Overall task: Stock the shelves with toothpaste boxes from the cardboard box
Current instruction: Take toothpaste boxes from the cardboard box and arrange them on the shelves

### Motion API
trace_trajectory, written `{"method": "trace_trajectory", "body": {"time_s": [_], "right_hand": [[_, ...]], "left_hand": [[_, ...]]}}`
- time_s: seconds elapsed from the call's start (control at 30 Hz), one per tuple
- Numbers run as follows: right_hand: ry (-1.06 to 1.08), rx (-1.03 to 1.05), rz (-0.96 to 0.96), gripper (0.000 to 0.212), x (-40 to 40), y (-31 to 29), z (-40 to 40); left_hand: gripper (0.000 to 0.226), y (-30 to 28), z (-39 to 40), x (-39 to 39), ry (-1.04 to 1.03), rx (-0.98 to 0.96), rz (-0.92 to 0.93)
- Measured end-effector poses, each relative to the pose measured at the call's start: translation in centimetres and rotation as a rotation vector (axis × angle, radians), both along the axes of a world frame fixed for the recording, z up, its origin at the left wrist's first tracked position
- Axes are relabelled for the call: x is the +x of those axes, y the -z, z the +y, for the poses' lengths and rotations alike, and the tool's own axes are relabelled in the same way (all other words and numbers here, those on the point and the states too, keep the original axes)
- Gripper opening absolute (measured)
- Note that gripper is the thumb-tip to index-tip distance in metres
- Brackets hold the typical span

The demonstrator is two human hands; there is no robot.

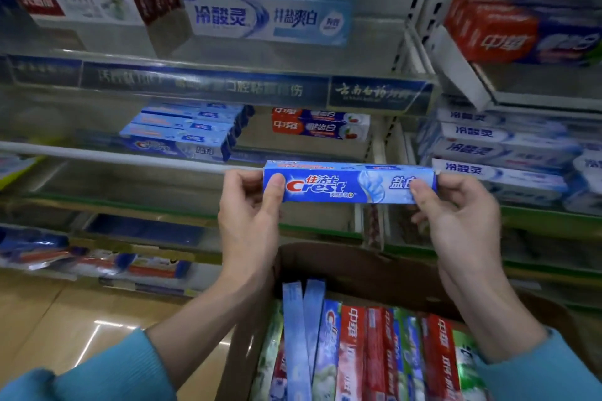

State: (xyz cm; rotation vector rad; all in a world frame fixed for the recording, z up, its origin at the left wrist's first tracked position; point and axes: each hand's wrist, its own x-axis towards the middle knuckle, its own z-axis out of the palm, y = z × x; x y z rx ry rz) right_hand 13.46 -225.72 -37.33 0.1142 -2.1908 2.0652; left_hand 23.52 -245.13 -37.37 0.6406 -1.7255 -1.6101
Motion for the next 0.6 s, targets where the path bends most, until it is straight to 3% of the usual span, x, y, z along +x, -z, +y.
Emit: {"method": "trace_trajectory", "body": {"time_s": [0.4, 0.6], "right_hand": [[0.201, -0.021, 0.054, 0.02, -1.9, -2.1, 19.4], [0.211, 0.064, 0.062, 0.011, -2.9, -3.4, 27.0]], "left_hand": [[0.011, -0.8, 18.0, -6.5, 0.192, -0.05, 0.014], [0.012, -1.3, 24.5, -9.4, 0.198, -0.124, 0.012]]}}
